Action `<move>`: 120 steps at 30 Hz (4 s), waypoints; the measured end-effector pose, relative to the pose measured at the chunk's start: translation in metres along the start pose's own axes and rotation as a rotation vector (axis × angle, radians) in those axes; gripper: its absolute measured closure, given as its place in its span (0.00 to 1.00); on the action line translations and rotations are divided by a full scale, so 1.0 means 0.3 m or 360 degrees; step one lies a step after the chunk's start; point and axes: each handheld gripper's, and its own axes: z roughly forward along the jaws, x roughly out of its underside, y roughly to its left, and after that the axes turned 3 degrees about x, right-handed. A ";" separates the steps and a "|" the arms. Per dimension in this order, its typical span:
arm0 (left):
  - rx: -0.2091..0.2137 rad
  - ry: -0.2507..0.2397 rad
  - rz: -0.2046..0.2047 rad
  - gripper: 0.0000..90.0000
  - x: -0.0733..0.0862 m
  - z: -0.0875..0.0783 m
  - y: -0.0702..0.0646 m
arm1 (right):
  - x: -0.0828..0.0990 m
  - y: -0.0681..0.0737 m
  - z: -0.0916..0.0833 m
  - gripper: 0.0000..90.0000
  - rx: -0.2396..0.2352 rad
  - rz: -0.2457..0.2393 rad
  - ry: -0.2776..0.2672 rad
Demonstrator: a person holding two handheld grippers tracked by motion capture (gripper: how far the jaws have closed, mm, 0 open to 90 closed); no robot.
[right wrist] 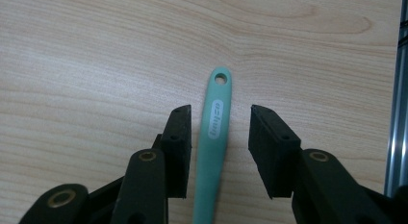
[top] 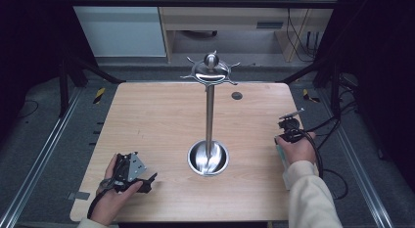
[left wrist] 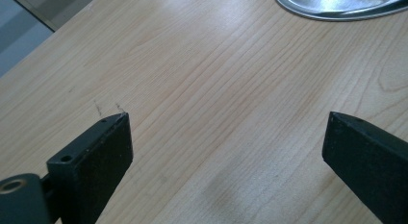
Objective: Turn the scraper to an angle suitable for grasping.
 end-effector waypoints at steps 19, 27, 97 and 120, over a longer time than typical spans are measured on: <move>-0.0008 0.0026 0.0016 0.04 0.005 0.008 -0.002 | -0.033 -0.008 0.067 0.71 -0.0072 0.0015 0.0185; -0.0006 0.0036 0.0031 0.04 0.004 0.008 -0.004 | -0.035 -0.002 0.087 0.73 -0.0060 0.0001 0.0215; 0.0023 0.0060 0.0057 0.04 0.003 0.017 -0.015 | -0.084 -0.033 -0.220 0.83 -0.0150 -0.0102 -0.0049; 0.0023 0.0066 0.0062 0.04 0.004 0.018 -0.015 | -0.081 0.004 -0.482 0.83 -0.0524 -0.0147 -0.0684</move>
